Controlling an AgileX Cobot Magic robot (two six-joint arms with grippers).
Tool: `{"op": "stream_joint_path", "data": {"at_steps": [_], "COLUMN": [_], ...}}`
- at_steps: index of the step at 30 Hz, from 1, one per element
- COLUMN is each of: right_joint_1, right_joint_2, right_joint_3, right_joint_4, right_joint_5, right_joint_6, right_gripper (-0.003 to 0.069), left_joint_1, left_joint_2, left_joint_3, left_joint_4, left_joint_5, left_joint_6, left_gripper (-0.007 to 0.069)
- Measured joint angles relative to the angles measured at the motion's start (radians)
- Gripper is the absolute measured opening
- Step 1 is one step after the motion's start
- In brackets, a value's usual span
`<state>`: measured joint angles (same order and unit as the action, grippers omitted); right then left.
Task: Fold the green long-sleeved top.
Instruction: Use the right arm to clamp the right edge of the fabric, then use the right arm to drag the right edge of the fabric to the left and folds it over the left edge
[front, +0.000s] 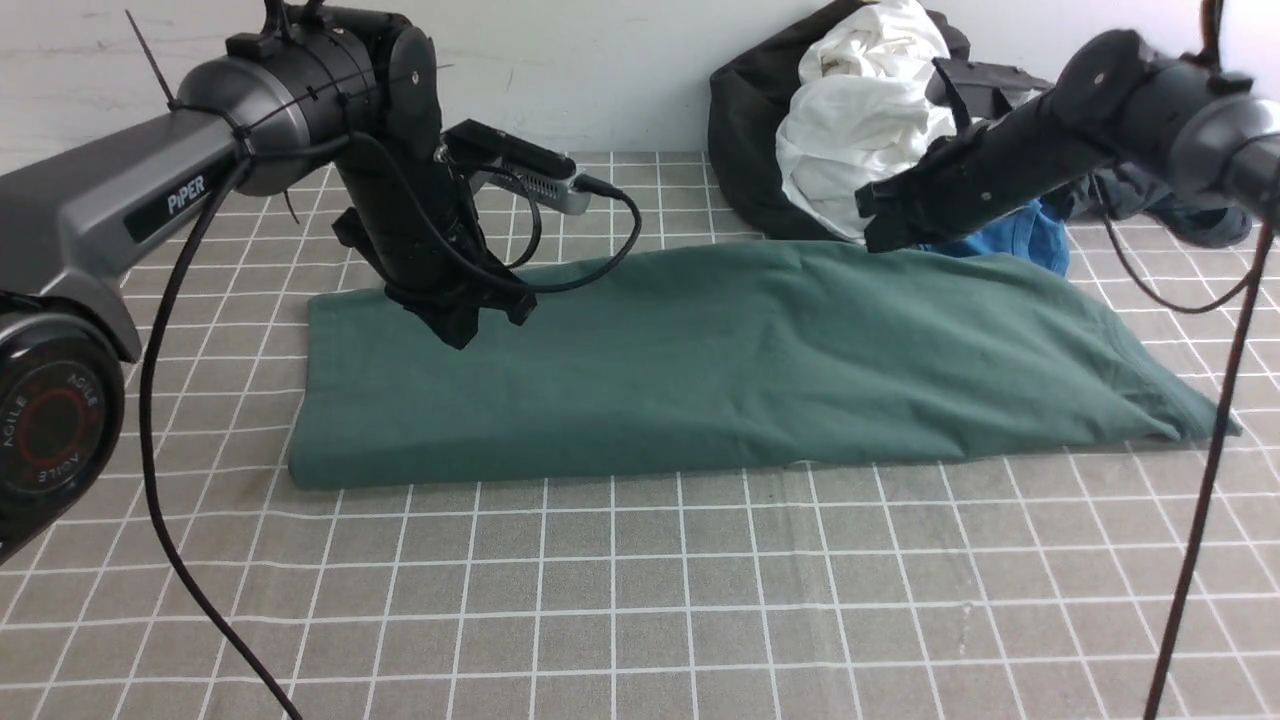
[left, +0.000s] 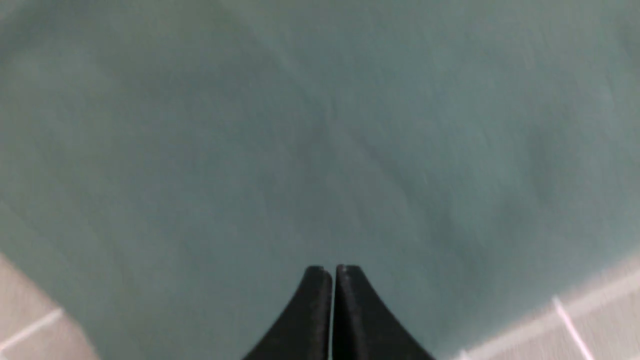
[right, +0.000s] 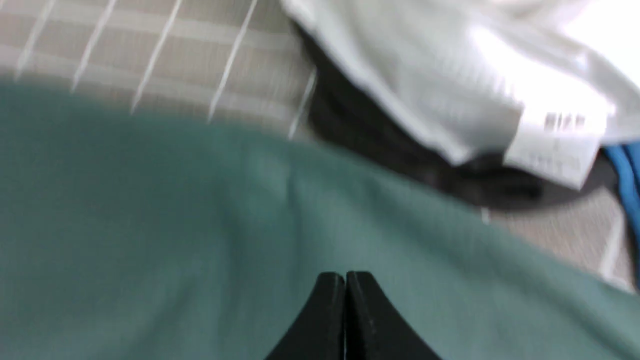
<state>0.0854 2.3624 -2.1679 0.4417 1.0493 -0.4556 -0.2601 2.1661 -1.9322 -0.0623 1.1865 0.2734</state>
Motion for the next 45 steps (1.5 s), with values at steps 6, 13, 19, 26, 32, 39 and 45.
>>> {"op": "stream_joint_path", "data": {"at_steps": [6,13,19,26,32,39,45], "right_joint_1": [-0.088,-0.250,-0.300,-0.301,-0.285,-0.254,-0.253], "right_joint_2": [-0.113,-0.134,-0.132,-0.079,-0.044,-0.039,-0.101], "right_joint_3": [0.000,0.086,0.246,0.281,0.287,0.222,0.169], "right_joint_4": [-0.220,-0.203,-0.202,-0.205,-0.147,-0.126,-0.234], "right_joint_5": [0.164,0.185,0.136,0.108,0.140,0.177,0.184], "right_joint_6": [0.100,0.181,0.185,0.222,0.249,0.241,0.236], "right_gripper": [0.0001,0.0141,0.0421,0.0635,0.0512,0.0069,0.0028], "left_joint_1": [0.025,0.038,0.038,0.038,0.038,0.038,0.038], "left_joint_2": [-0.174,-0.580,-0.912,-1.223,-1.263,-1.205,-1.199], "left_joint_3": [0.090,0.374,0.662,0.998,1.110,1.123,1.123], "left_joint_4": [-0.079,-0.251,-0.298,-0.273,-0.263,-0.174,-0.130], "left_joint_5": [0.027,0.039,-0.103,-0.338,-0.356,-0.354,-0.342], "left_joint_6": [0.050,0.131,0.160,0.161,0.161,0.154,0.124], "left_gripper": [-0.0008,-0.0008,-0.0008,-0.0008,-0.0007,-0.0007,-0.0007]}}
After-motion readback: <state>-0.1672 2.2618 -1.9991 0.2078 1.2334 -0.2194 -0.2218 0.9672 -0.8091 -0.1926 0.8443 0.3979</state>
